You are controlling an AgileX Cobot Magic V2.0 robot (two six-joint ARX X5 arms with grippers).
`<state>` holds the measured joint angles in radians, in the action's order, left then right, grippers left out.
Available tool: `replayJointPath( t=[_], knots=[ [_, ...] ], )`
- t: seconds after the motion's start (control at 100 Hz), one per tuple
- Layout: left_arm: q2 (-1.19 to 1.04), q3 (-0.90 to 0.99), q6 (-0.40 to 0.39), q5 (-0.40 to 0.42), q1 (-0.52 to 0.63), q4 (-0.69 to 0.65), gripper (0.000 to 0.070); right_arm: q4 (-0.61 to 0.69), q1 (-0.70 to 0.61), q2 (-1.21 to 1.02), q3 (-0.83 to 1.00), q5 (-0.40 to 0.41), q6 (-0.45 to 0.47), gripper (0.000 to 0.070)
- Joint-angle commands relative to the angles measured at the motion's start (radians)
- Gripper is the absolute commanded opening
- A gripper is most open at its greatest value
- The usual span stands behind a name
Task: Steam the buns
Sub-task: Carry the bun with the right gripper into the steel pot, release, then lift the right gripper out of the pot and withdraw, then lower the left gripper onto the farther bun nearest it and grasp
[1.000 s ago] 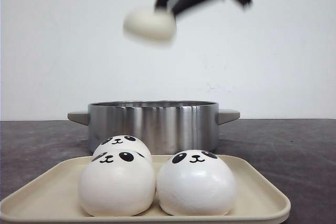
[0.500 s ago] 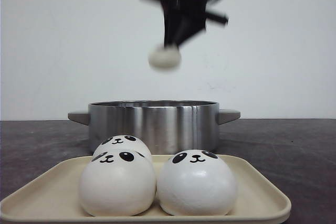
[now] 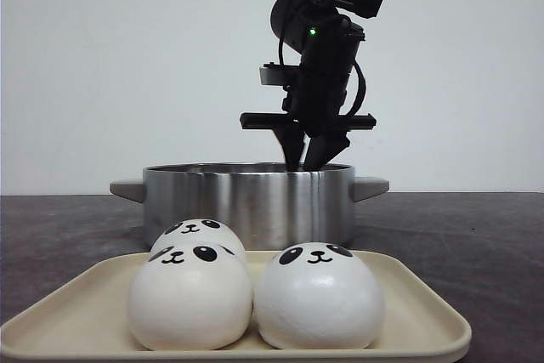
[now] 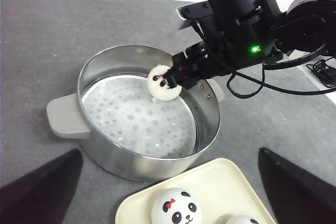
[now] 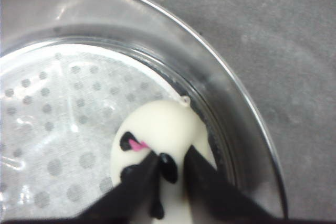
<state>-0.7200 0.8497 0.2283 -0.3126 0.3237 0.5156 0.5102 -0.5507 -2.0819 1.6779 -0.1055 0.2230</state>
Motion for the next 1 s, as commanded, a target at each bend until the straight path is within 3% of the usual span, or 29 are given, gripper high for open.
replayJointPath(
  t=[0.0,0.28,0.34,0.42,0.5,0.7,0.99],
  knots=[
    [-0.007,0.012,0.000,0.003,0.004,-0.013,0.0700,-0.017,-0.010,-0.018,0.030,-0.001,-0.017,0.0315],
    [-0.009,0.012,0.002,0.003,0.005,0.002,0.0700,0.053,-0.009,0.027,0.060,0.000,-0.014,0.0297],
    [-0.020,0.012,0.014,0.003,0.010,0.018,0.0700,0.099,-0.011,0.076,0.083,0.000,-0.021,0.0209],
    [-0.056,0.012,0.048,0.003,0.025,0.039,0.0686,0.150,-0.030,0.177,0.101,0.001,-0.039,0.0000],
    [-0.124,0.012,0.065,0.002,0.056,0.054,0.0634,0.156,-0.063,0.310,0.102,0.000,-0.059,0.0004],
    [-0.385,0.012,0.106,0.003,0.190,0.034,0.0634,0.160,-0.195,0.644,0.102,-0.010,-0.066,0.0003],
    [-0.707,0.014,0.124,0.139,0.321,-0.086,0.0639,0.160,-0.356,0.912,0.102,-0.210,-0.045,0.0003]
  ],
)
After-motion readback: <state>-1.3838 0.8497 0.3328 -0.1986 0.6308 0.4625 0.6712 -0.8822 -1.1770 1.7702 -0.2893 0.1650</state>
